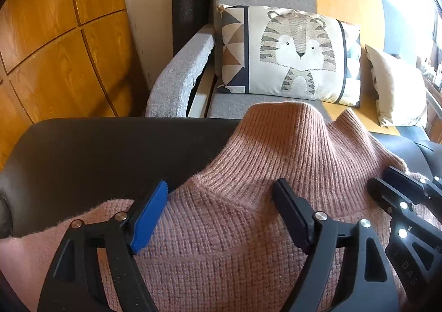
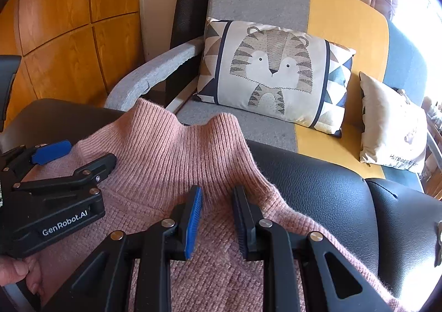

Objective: Fold clothes

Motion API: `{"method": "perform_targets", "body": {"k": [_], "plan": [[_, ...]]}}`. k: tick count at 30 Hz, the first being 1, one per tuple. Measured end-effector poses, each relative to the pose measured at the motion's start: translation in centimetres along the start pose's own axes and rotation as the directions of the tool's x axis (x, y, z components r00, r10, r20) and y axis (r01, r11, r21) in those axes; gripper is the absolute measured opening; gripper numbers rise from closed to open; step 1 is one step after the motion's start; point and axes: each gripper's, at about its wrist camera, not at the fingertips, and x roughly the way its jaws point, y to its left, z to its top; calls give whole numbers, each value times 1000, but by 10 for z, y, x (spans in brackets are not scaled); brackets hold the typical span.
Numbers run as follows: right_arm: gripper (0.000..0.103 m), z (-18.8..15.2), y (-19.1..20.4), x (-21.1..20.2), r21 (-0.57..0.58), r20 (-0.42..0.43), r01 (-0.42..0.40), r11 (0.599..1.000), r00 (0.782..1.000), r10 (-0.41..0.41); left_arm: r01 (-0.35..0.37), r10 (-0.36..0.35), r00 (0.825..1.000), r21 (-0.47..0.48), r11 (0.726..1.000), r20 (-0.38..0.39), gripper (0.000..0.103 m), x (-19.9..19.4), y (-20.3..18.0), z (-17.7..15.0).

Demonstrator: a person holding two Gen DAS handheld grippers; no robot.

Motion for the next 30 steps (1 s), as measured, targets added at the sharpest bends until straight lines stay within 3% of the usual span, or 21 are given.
{"method": "perform_targets", "body": {"k": [3, 5, 7, 10, 12, 15, 16, 18, 20, 22, 27, 30], "plan": [[22, 2, 1, 2, -2, 8, 15, 1000, 1000, -15, 27, -27, 1000, -28, 999, -11, 84, -5, 5, 3], [22, 2, 2, 2, -7, 12, 21, 1000, 1000, -21, 31, -32, 999, -80, 996, -10, 75, -21, 15, -3], [22, 1, 1, 2, -4, 16, 17, 1000, 1000, -17, 32, -35, 999, -141, 989, -15, 74, -38, 28, -13], [22, 1, -6, 2, 30, 21, -24, 999, 1000, 23, 43, -61, 994, -196, 980, -87, 74, -61, 44, -40], [22, 0, -6, 1, 32, 22, -28, 999, 999, 27, 16, -37, 994, -189, 982, -107, 74, -78, 52, -61], [25, 1, -7, 1, 36, 15, -49, 998, 999, 48, -81, 66, 993, -160, 984, -98, 74, -100, 66, -92], [28, 2, -12, 1, 54, 10, -83, 995, 996, 83, -108, 93, 990, -147, 983, -104, 75, -99, 70, -102], [31, 1, -25, -4, 116, -2, -181, 977, 983, 183, -77, 68, 996, -152, 985, -61, 81, -98, 78, -117], [31, -2, -36, -19, 176, -12, -236, 956, 970, 241, -58, 49, 997, -175, 983, -58, 83, -96, 82, -117], [31, -16, -47, -45, 195, 8, -256, 947, 966, 259, -94, 86, 994, -139, 986, -61, 84, -94, 74, -116], [31, -80, -73, -91, 179, -66, -115, 977, 990, 128, -71, 63, 997, -158, 985, -54, 85, -95, 77, -118], [31, -106, -84, -113, 112, -42, -16, 994, 999, 21, -82, 75, 996, -139, 987, -55, 85, -94, 74, -118]]}}
